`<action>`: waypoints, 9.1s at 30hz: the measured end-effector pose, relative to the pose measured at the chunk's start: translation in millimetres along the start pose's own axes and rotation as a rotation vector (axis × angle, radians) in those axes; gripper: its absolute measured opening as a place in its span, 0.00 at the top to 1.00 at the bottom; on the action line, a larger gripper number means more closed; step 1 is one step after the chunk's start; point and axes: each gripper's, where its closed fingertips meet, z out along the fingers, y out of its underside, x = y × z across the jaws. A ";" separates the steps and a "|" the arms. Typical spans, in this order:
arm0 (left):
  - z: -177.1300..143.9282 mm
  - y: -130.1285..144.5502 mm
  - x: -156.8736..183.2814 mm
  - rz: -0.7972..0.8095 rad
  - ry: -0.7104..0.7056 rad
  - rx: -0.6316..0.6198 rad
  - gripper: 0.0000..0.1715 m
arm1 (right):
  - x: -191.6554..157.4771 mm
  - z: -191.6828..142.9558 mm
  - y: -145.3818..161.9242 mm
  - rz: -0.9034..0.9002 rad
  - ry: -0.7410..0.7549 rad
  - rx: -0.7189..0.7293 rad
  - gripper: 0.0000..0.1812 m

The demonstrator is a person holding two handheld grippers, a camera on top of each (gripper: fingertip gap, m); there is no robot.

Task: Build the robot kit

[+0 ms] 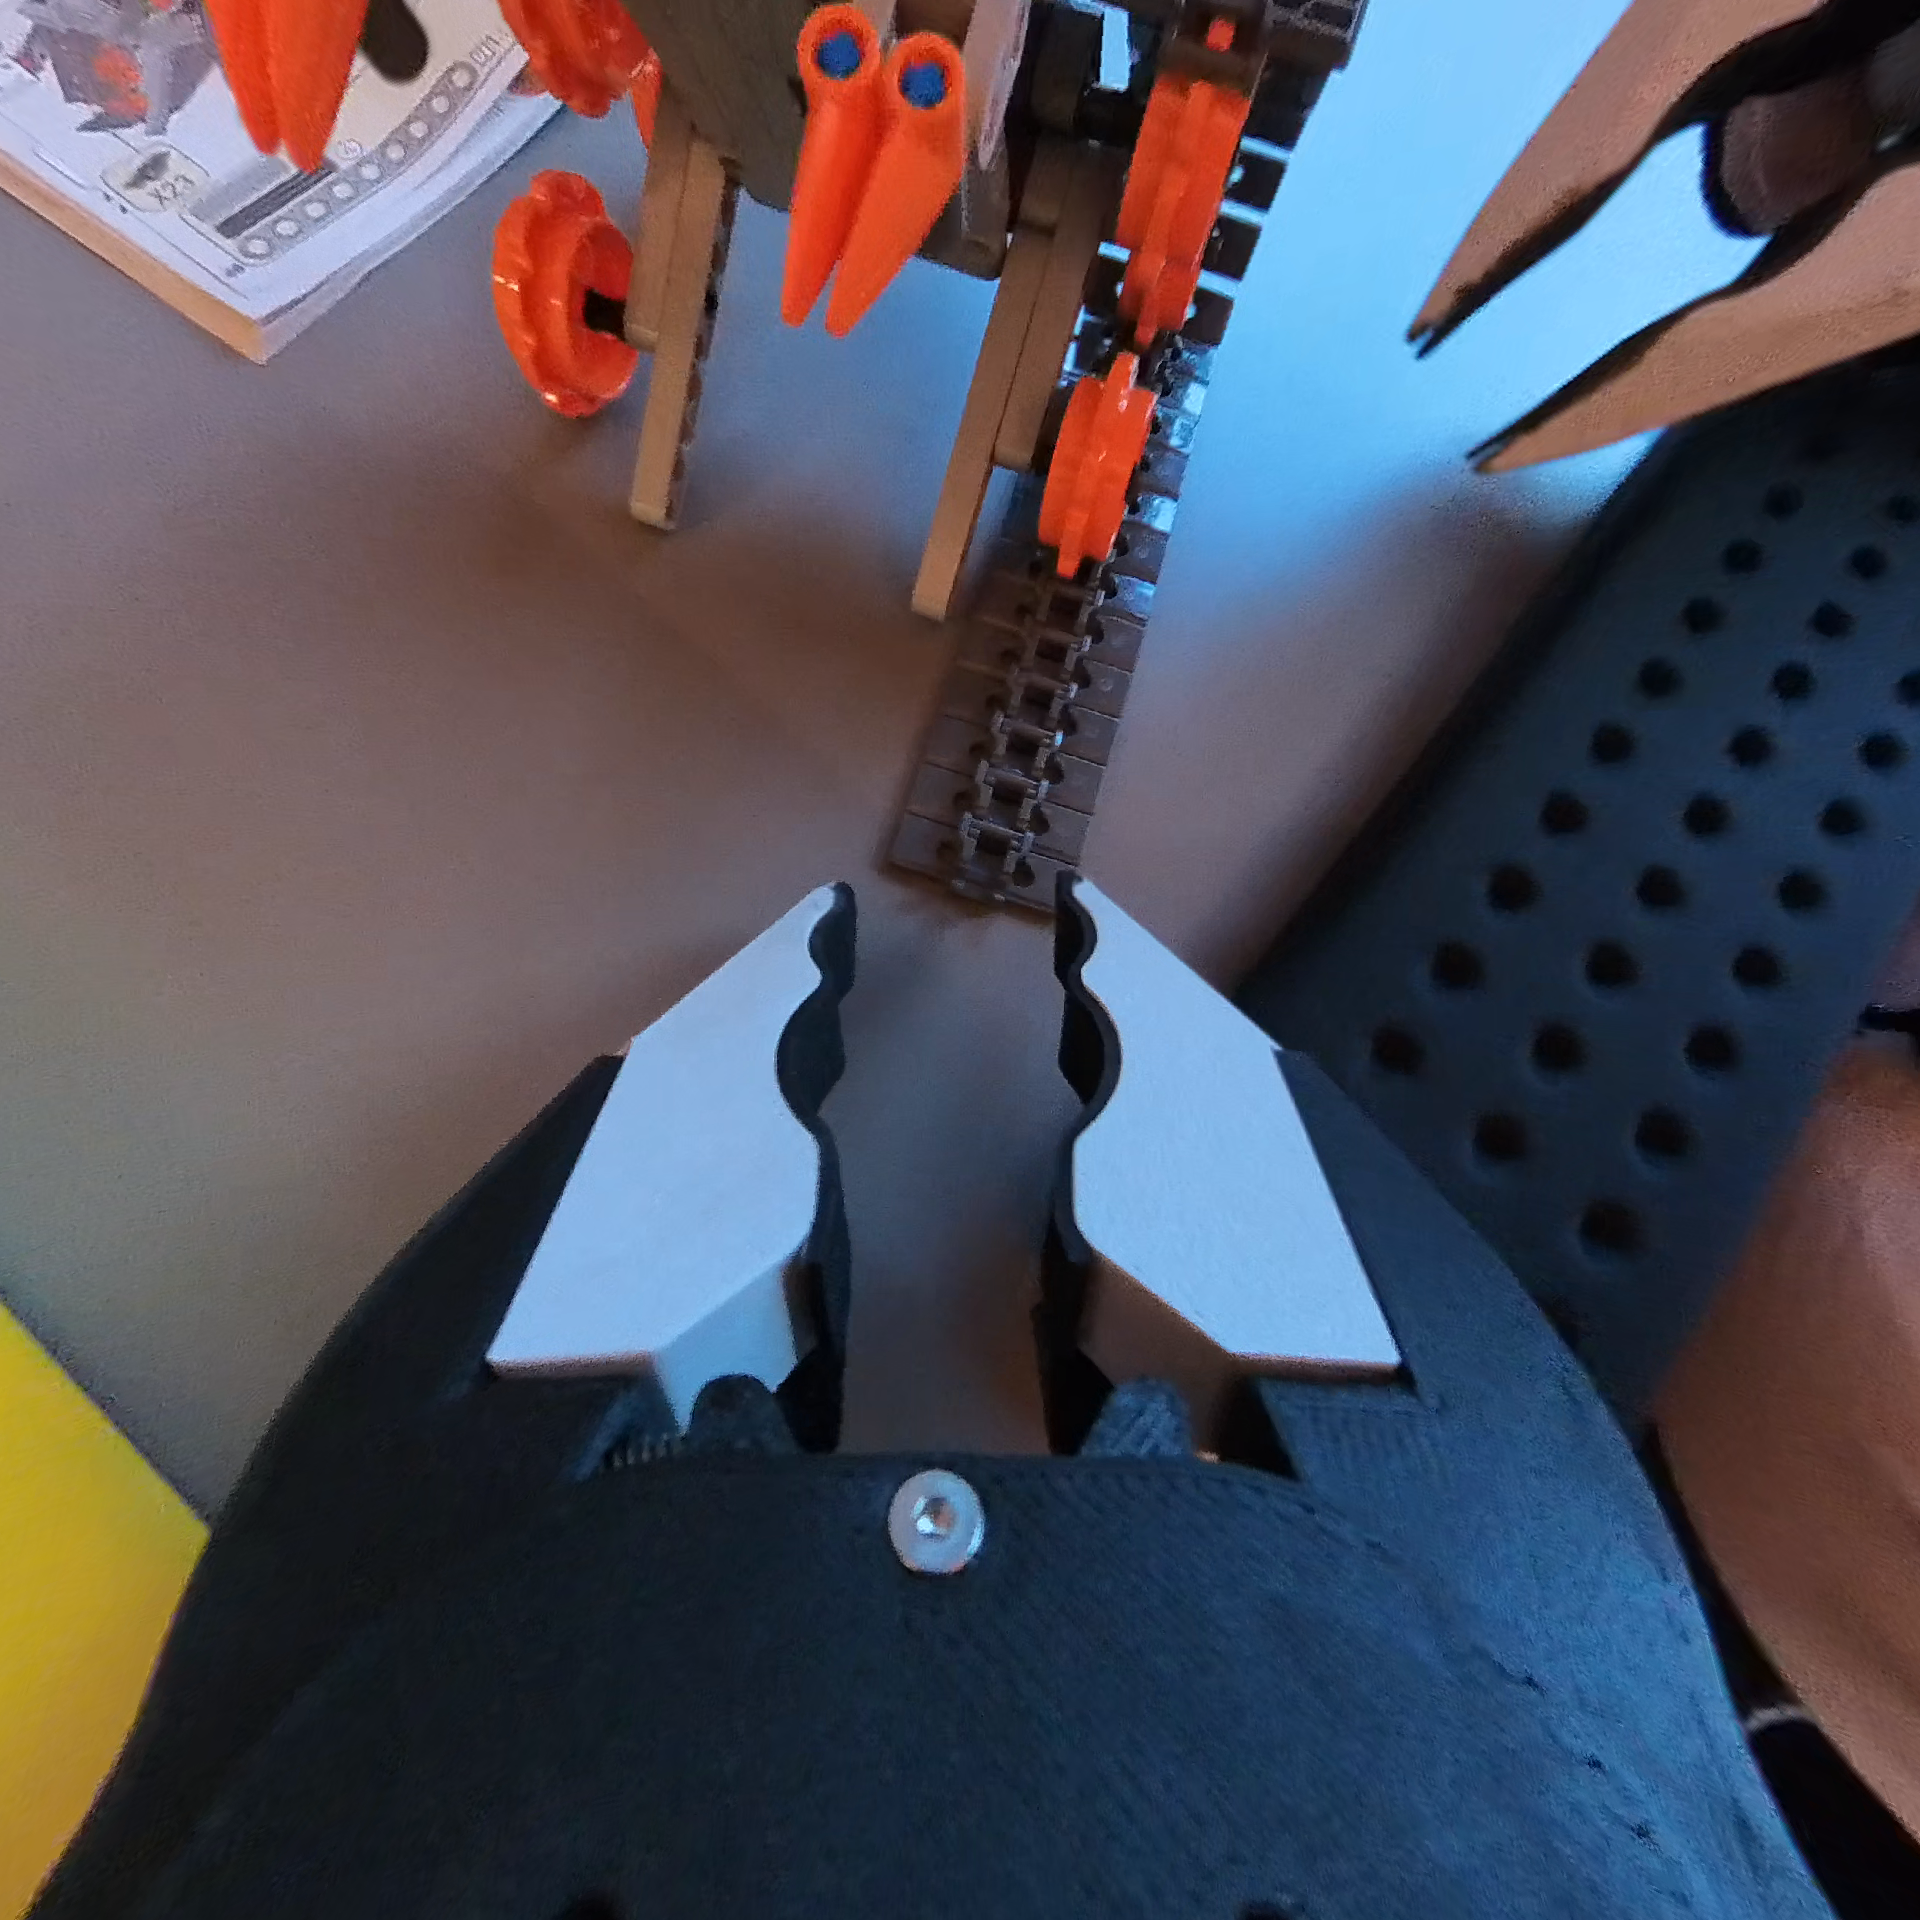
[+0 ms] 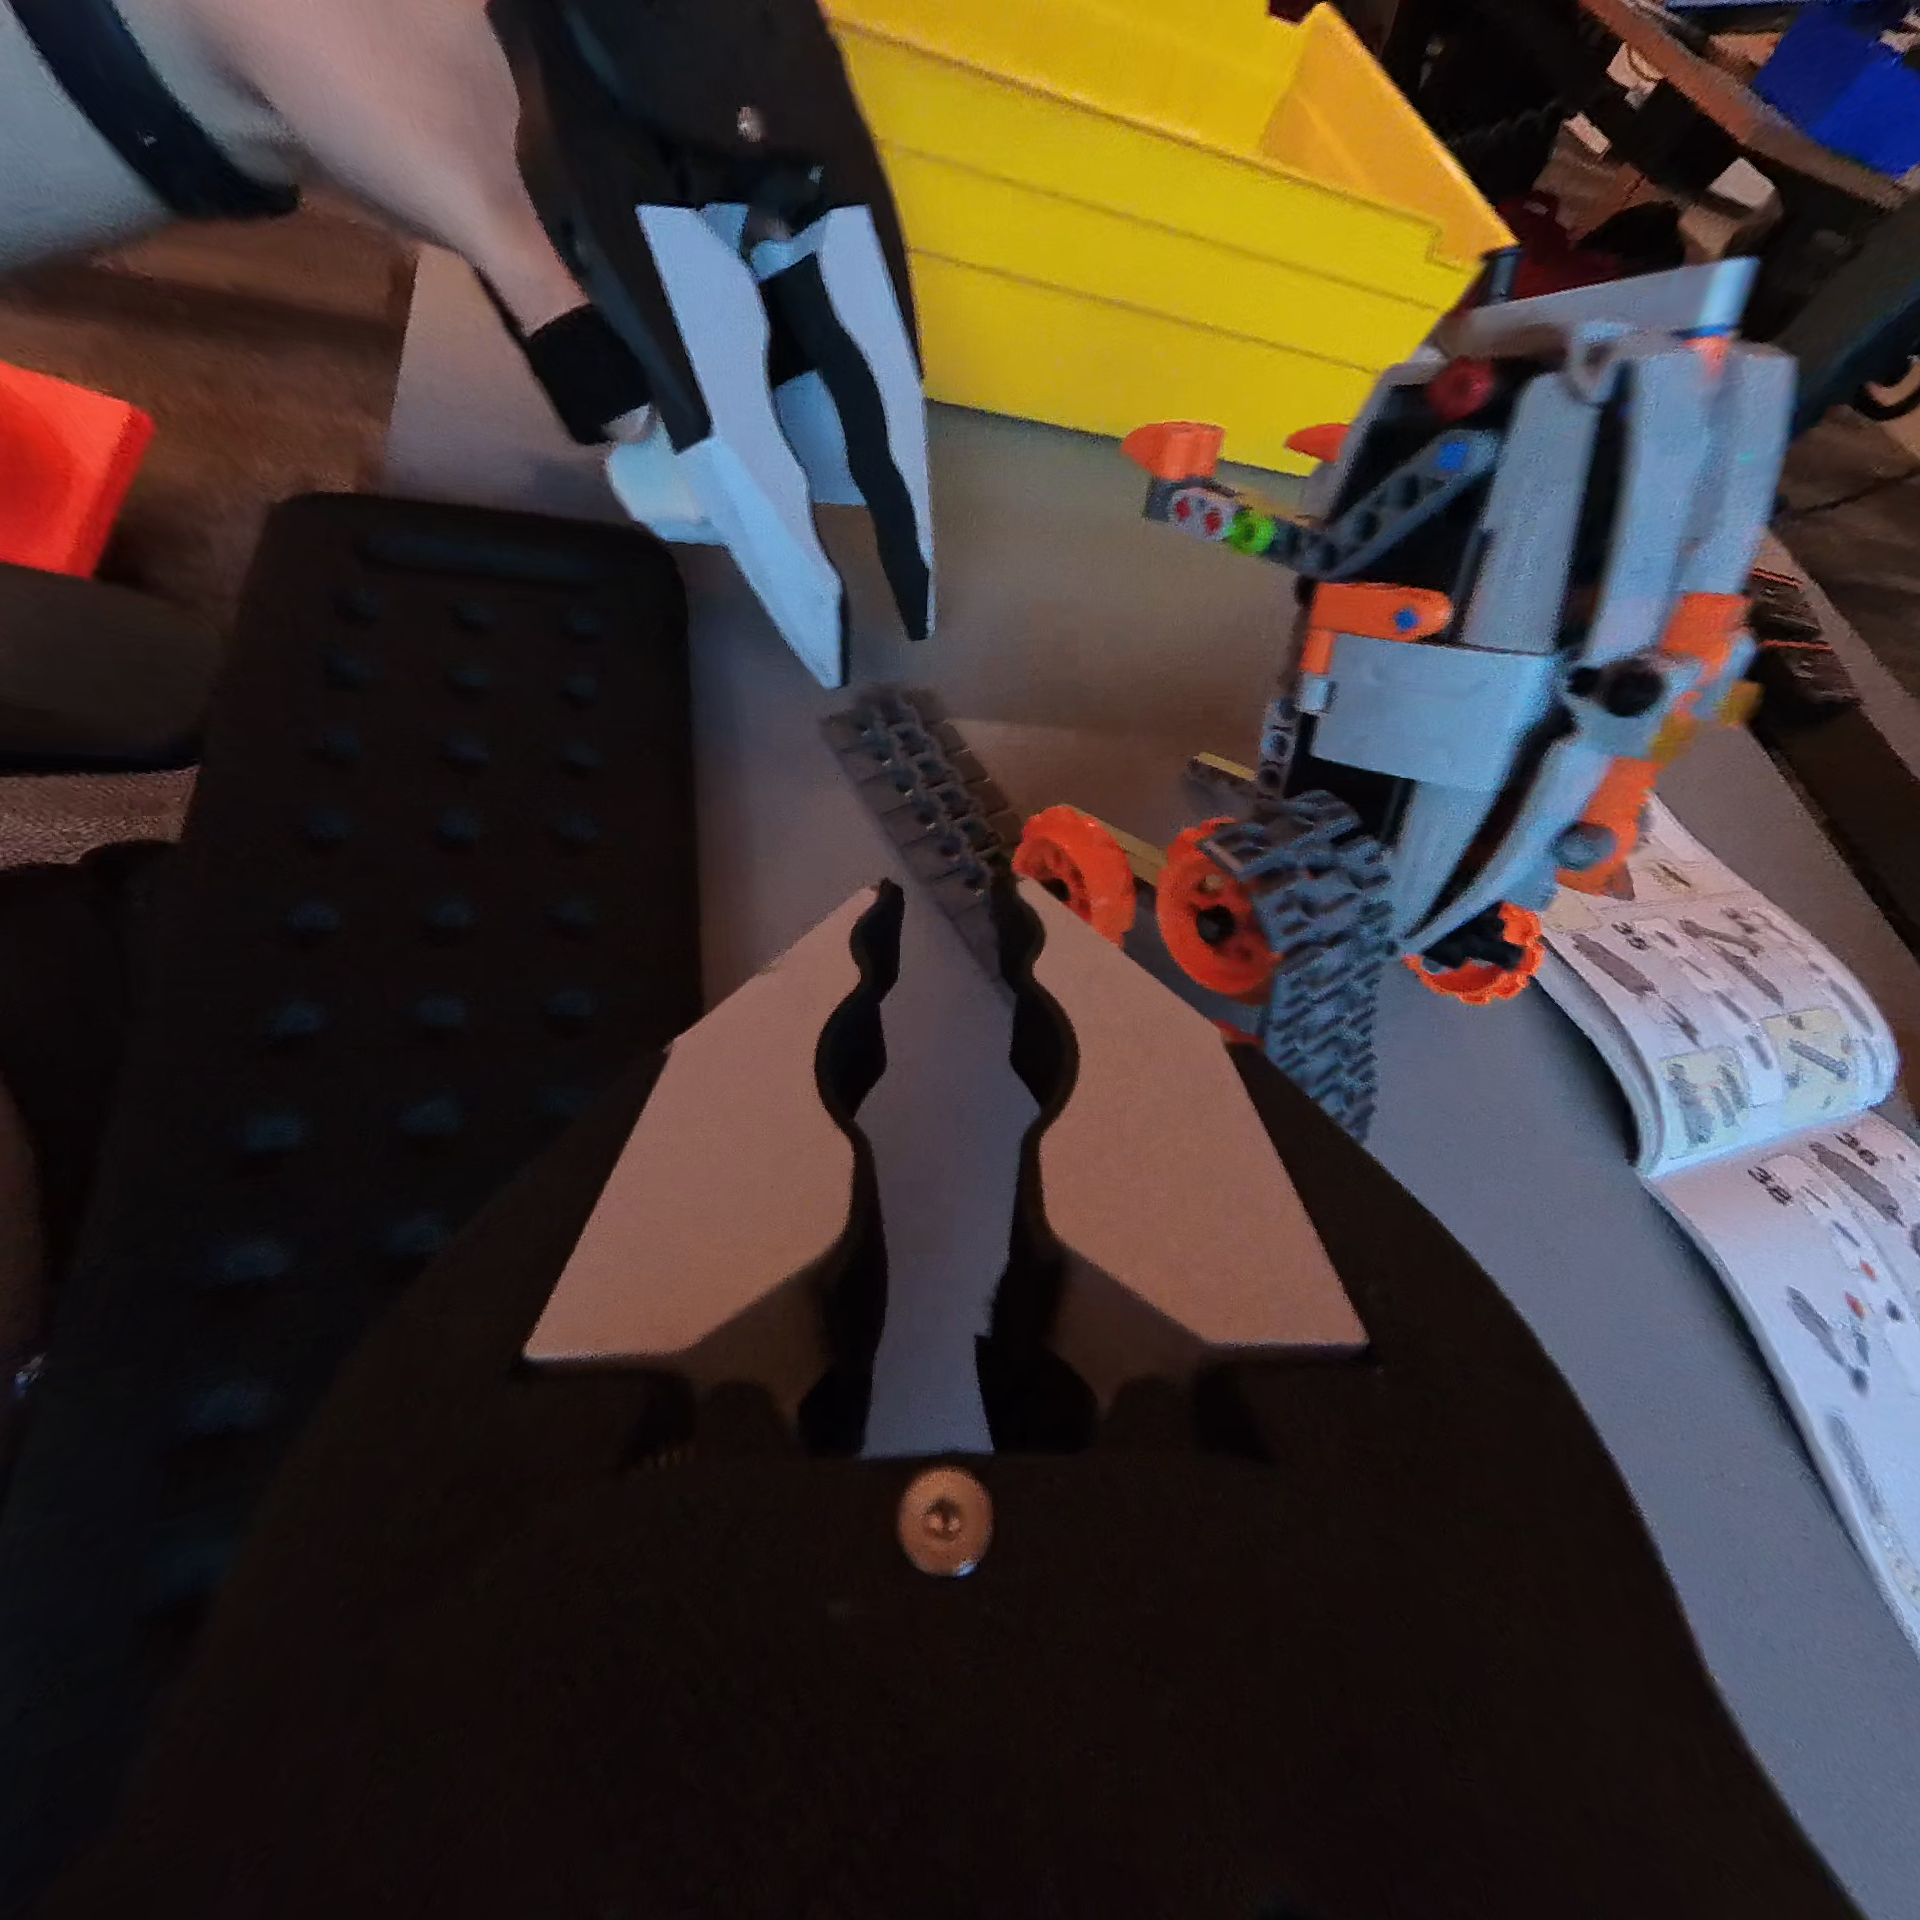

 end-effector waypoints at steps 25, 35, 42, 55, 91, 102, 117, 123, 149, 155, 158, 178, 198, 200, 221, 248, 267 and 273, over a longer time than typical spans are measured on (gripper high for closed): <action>13.9 -11.4 9.0 0.191 0.063 -0.135 0.93 | -14.5 35.4 10.7 -0.073 0.026 -0.116 0.84; 4.7 -32.5 11.6 0.135 0.085 -0.127 0.93 | -4.4 76.2 -2.9 -0.034 0.213 -0.187 0.77; -0.2 -53.2 13.3 0.081 0.102 -0.016 0.93 | 9.9 73.6 -4.5 0.059 0.310 -0.200 0.92; -50.5 -93.2 -11.8 0.004 0.058 0.279 0.73 | 26.9 46.7 -4.5 0.228 0.358 -0.102 0.94; -8.4 -176.4 8.3 -0.014 0.206 0.115 0.76 | 26.7 10.9 13.1 0.351 0.204 -0.041 0.95; -57.7 -151.0 38.8 -0.052 -0.049 0.461 0.64 | 26.9 0.8 18.4 0.441 0.118 0.002 0.96; -95.1 -122.8 29.2 -0.132 -0.379 0.538 0.50 | 27.8 5.4 15.0 0.411 -0.022 0.023 0.96; -67.4 -151.0 21.9 -0.246 -0.405 0.487 0.44 | 31.0 5.9 11.6 0.402 -0.007 0.032 0.97; -40.7 -163.8 -32.4 0.145 -0.156 0.335 0.38 | 38.8 35.8 -4.0 0.675 0.107 0.094 0.97; -97.9 -130.3 26.3 0.053 -0.336 0.522 0.52 | 37.5 36.5 -4.7 0.632 0.108 0.090 0.96; -75.5 -99.0 76.8 0.066 -0.284 0.454 0.61 | 37.1 36.5 -4.7 0.615 0.104 0.087 0.96; 36.9 -63.9 22.3 0.025 -0.612 0.079 0.65 | 40.1 36.4 -2.3 0.612 0.088 0.061 0.97; 38.7 -59.7 9.4 0.053 -0.423 0.085 0.77 | 76.8 -19.0 16.5 0.385 -0.033 0.039 0.82; 36.6 -58.2 6.8 0.065 -0.395 0.089 0.77 | 87.2 -15.2 20.2 0.294 -0.030 0.014 0.80; 29.2 -50.3 -10.1 0.160 -0.276 0.035 0.77 | 76.4 7.4 -13.8 -0.313 0.201 0.056 0.80; 20.4 -47.9 -7.0 0.117 -0.288 0.122 0.68 | 39.7 57.3 -20.7 -0.980 0.468 -0.114 0.99; 21.4 -72.1 -4.1 0.177 -0.367 0.125 0.78 | 49.0 46.6 -33.9 -1.270 0.540 -0.142 0.99; 26.7 -73.0 -6.0 0.190 -0.377 0.104 0.78 | 56.0 45.9 -28.0 -1.272 0.556 -0.160 0.99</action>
